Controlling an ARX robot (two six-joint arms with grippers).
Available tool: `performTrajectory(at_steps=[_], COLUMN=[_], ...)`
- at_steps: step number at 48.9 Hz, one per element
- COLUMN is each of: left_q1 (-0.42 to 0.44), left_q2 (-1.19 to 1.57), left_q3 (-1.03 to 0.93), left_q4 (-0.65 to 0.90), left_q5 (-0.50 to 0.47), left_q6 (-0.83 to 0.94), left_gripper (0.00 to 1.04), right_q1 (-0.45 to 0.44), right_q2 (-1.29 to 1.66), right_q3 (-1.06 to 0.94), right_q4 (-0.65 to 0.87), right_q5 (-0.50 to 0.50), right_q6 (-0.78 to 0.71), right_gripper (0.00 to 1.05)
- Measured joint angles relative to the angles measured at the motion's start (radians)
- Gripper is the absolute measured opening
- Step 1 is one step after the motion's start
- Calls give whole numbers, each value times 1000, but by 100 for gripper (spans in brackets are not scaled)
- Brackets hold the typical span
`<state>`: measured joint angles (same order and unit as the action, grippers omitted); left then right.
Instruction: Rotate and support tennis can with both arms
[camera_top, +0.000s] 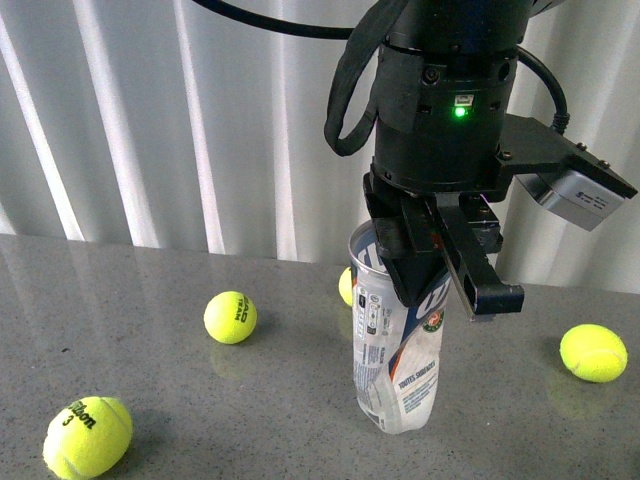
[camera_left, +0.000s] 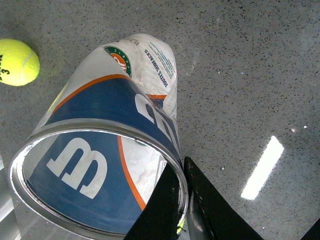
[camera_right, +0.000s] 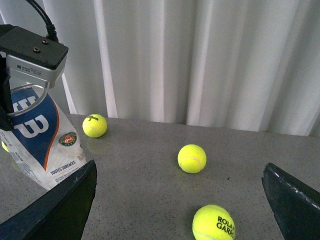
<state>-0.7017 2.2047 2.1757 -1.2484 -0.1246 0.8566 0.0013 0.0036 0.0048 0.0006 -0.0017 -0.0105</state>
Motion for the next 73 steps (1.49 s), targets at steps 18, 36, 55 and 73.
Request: performTrajectory(at_steps=[18,36,55,73], left_q1=[-29,-33,-33,-33], left_q2=[-3,-3,-2,-2], left_q3=[-97,-104,-105,-75], left_q4=[46,64,71,53], left_q5=[-8,-14,-16,-22], left_q6=[0,0,3,3], left_gripper=[4,4,50,98], right_q1=[0,0,0,0], right_q2=[0,0,0,0], right_q3=[0,0,0,0], right_q4=[0,0,0,0], right_q5=[0,0,0,0], right_q6=[0,0,0,0], right_gripper=[98,98,98,98])
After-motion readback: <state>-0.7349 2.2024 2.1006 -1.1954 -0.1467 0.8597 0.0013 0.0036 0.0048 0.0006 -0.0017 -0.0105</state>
